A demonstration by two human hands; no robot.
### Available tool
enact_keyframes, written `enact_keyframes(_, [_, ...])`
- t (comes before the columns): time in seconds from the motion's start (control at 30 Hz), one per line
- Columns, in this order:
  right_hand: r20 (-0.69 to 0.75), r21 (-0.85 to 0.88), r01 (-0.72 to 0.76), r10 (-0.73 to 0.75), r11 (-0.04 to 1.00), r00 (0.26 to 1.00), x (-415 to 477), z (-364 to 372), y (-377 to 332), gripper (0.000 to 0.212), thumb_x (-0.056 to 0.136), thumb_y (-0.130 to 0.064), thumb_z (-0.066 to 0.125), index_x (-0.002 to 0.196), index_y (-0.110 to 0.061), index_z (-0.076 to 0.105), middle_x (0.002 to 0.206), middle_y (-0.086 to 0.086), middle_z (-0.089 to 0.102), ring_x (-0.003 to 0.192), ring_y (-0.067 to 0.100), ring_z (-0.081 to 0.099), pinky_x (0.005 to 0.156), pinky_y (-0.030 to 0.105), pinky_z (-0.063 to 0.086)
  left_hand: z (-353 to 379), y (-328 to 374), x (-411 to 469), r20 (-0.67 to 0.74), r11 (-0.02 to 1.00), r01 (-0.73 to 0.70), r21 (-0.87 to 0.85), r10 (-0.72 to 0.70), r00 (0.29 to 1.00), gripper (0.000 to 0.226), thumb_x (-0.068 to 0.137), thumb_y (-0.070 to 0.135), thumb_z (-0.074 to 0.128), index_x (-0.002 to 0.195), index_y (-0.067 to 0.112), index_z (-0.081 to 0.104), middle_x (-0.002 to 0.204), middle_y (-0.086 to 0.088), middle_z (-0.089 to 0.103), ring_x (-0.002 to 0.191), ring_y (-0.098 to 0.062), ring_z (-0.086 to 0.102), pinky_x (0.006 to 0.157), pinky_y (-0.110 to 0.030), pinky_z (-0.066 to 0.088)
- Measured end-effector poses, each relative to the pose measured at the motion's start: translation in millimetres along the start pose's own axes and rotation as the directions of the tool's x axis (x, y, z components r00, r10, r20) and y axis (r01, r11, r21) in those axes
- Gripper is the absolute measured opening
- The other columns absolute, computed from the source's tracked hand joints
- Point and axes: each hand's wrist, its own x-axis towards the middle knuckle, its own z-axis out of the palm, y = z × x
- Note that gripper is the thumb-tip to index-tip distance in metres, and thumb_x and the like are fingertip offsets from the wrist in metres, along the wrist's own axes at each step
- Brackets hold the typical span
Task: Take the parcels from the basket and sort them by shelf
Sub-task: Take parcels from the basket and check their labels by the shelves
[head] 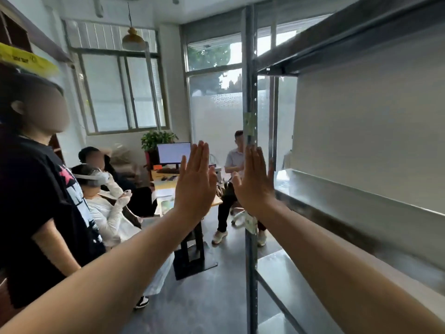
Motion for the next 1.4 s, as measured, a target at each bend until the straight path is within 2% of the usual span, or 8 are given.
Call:
enact_keyframes(0.27, [-0.146, -0.217, -0.204, 0.175, 0.955, 0.974, -63, -63, 29, 0.073, 0.102, -0.043, 0.034, 0.157, -0.015, -0.004, 0.164, 0.002, -0.013, 0.151, 0.015, -0.013, 0.118, 0.043, -0.016, -24, 58, -20, 0.066, 0.956, -0.217, -0.199, 0.234, 0.97, 0.054, 0.106, 0.021, 0.026, 0.155, 0.009, 0.004, 0.164, -0.011, -0.002, 0.152, -0.023, -0.004, 0.123, -0.045, 0.005])
enact_keyframes(0.37, [-0.161, -0.254, -0.249, 0.213, 0.935, 0.964, -88, -104, 40, 0.069, 0.103, -0.037, 0.032, 0.157, -0.014, -0.004, 0.164, 0.002, -0.011, 0.151, 0.014, -0.011, 0.12, 0.043, -0.013, -30, 91, -26, 0.087, 0.942, -0.219, -0.256, 0.248, 0.965, 0.055, 0.105, 0.027, 0.009, 0.155, 0.007, 0.002, 0.164, -0.011, 0.002, 0.152, -0.022, -0.003, 0.123, -0.04, 0.003])
enact_keyframes(0.47, [-0.201, -0.293, -0.273, 0.22, 0.916, 0.954, -109, -146, 46, 0.067, 0.104, -0.036, 0.031, 0.157, -0.014, -0.003, 0.165, 0.002, -0.009, 0.151, 0.013, -0.011, 0.121, 0.041, -0.01, -37, 131, -39, 0.093, 0.9, -0.213, -0.381, 0.267, 0.959, 0.057, 0.105, 0.031, 0.015, 0.156, 0.012, -0.001, 0.164, -0.003, -0.009, 0.15, -0.014, -0.013, 0.123, -0.035, -0.007])
enact_keyframes(0.6, [-0.27, -0.368, -0.315, 0.223, 0.875, 0.937, -129, -203, 47, 0.068, 0.105, -0.038, 0.031, 0.157, -0.013, -0.004, 0.165, 0.003, -0.01, 0.151, 0.014, -0.012, 0.122, 0.039, -0.01, -51, 186, -54, 0.054, 0.838, -0.258, -0.48, 0.322, 0.945, 0.058, 0.105, 0.034, 0.018, 0.157, 0.014, 0.0, 0.164, 0.0, -0.008, 0.149, -0.011, -0.014, 0.123, -0.033, -0.009])
enact_keyframes(0.8, [-0.318, -0.456, -0.364, 0.233, 0.812, 0.919, -179, -299, 58, 0.067, 0.105, -0.04, 0.027, 0.157, -0.013, -0.006, 0.164, 0.003, -0.012, 0.151, 0.014, -0.013, 0.121, 0.037, -0.012, -87, 286, -87, 0.053, 0.721, -0.29, -0.629, 0.411, 0.91, 0.061, 0.101, 0.04, 0.008, 0.156, 0.015, -0.002, 0.164, 0.002, -0.009, 0.15, -0.009, -0.013, 0.124, -0.036, -0.003])
enact_keyframes(0.97, [-0.351, -0.55, -0.481, 0.333, 0.683, 0.875, -264, -388, 88, 0.068, 0.105, -0.042, 0.025, 0.157, -0.013, -0.008, 0.164, 0.003, -0.015, 0.15, 0.015, -0.015, 0.118, 0.037, -0.016, -134, 386, -136, 0.098, 0.674, -0.28, -0.684, 0.465, 0.88, 0.065, 0.096, 0.043, -0.003, 0.155, 0.015, -0.011, 0.163, 0.001, -0.017, 0.149, -0.012, -0.018, 0.124, -0.038, -0.004])
enact_keyframes(1.17, [-0.461, -0.598, -0.639, 0.445, 0.484, 0.768, -388, -507, 114, 0.068, 0.105, -0.042, 0.025, 0.156, -0.012, -0.009, 0.164, 0.005, -0.013, 0.151, 0.018, -0.013, 0.121, 0.042, -0.012, -206, 518, -200, -0.029, 0.55, -0.422, -0.72, 0.585, 0.811, 0.059, 0.104, 0.038, 0.005, 0.155, 0.014, -0.014, 0.162, 0.0, -0.02, 0.147, -0.014, -0.022, 0.123, -0.038, -0.007])
enact_keyframes(1.4, [-0.607, -0.605, -0.766, 0.497, 0.217, 0.62, -550, -638, 105, 0.068, 0.105, -0.039, 0.024, 0.155, -0.009, -0.011, 0.164, 0.006, -0.016, 0.15, 0.018, -0.015, 0.121, 0.045, -0.01, -314, 653, -291, -0.173, 0.283, -0.498, -0.82, 0.706, 0.686, 0.062, 0.099, 0.036, -0.004, 0.154, 0.011, -0.013, 0.163, -0.004, -0.017, 0.15, -0.016, -0.016, 0.124, -0.038, -0.005])
